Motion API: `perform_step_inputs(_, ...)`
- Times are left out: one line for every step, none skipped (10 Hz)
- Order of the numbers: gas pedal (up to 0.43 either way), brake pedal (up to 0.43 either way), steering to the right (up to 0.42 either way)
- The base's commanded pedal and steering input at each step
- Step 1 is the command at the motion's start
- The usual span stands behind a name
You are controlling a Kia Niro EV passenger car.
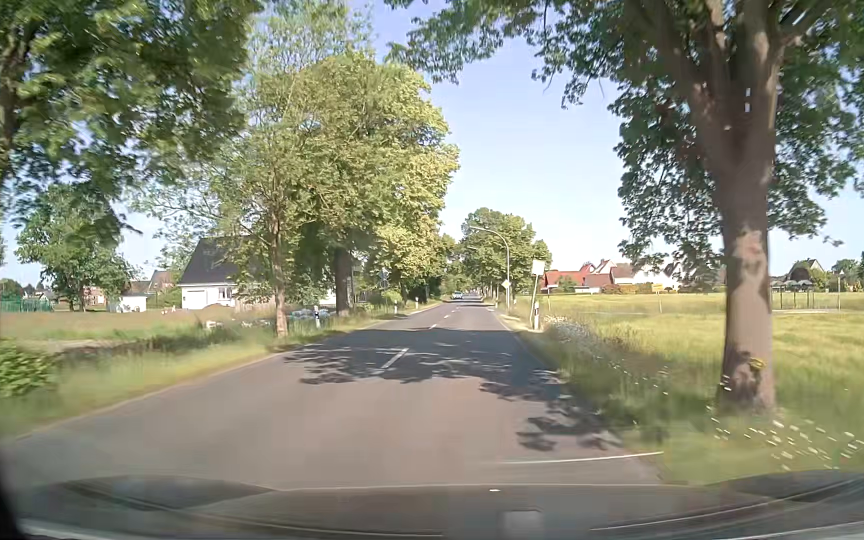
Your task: Follow the waypoints while adhering to traffic rules and regulations
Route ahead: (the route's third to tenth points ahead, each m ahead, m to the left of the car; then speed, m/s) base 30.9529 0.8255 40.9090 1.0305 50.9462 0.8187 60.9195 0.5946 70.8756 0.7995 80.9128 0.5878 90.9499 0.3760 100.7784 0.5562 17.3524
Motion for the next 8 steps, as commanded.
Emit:
perform_step_inputs(0.228, 0.006, 0.001)
perform_step_inputs(0.228, 0.006, 0.001)
perform_step_inputs(0.228, 0.006, 0.002)
perform_step_inputs(0.228, 0.006, 0.001)
perform_step_inputs(0.228, 0.006, 0.001)
perform_step_inputs(0.228, 0.006, 0.001)
perform_step_inputs(0.228, 0.006, 0.002)
perform_step_inputs(0.228, 0.006, 0.002)
